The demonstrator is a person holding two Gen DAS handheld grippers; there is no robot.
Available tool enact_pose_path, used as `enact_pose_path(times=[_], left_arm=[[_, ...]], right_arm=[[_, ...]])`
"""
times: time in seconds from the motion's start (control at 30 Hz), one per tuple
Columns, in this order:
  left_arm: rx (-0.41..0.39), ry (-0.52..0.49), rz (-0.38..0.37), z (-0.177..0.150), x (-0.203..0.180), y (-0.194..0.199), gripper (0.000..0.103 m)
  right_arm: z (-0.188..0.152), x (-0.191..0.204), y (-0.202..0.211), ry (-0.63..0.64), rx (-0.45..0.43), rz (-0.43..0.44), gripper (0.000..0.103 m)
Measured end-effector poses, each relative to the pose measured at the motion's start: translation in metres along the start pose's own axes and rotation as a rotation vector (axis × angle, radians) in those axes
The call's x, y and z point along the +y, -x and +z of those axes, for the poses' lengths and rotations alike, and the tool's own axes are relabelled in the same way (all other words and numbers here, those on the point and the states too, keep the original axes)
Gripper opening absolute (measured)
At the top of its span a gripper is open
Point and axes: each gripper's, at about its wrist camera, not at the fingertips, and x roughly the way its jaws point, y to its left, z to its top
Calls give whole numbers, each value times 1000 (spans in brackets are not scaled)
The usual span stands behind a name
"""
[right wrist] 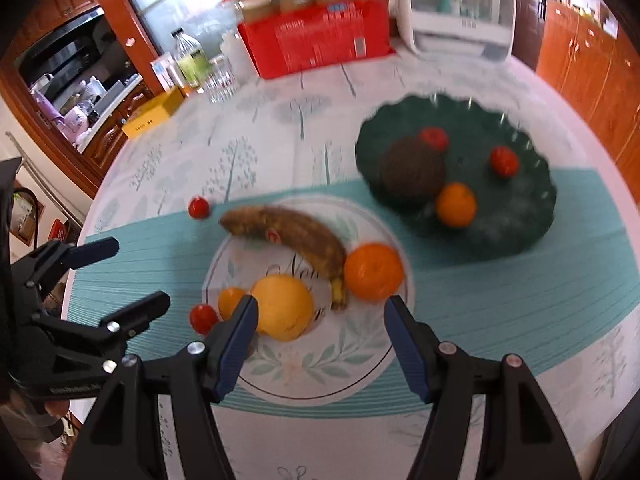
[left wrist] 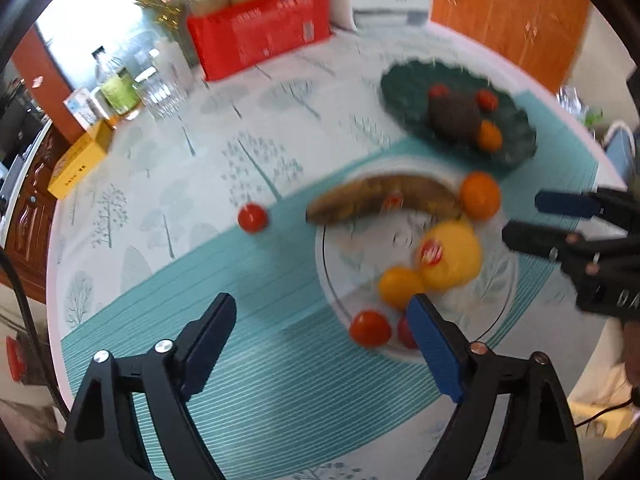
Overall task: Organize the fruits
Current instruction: 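Move both open tools back toward the white fruit plate, then grasp a red tomato with the left tool while the right tool grasps the yellow grapefruit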
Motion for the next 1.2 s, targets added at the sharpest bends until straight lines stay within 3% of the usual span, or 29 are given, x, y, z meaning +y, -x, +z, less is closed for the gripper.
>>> enact_pose_path(times=[0.17,0.43,0.57,0.93,1.1,1.2], left_arm=[[66,6,-49,-12,5,-25,67],[114,78,-170,-16,10,-45,65],[132,81,-188,-17,5,-53,54],[134,101,-211,-21,3,-60,43],[131,115,-231,-20,-1,-60,30],[129,114,-231,-20,-3,-60,30]], right_arm=[[-7,6,-14,-6,17,15,66],[-9,13,-21,-8,22,35,66],[-8,14,-24,-9,22,42,66],[-6,19,-38,2,42,49,66],[-6,18,-49,-7,64,55,66],[-7,19,-52,-8,64,60,66]])
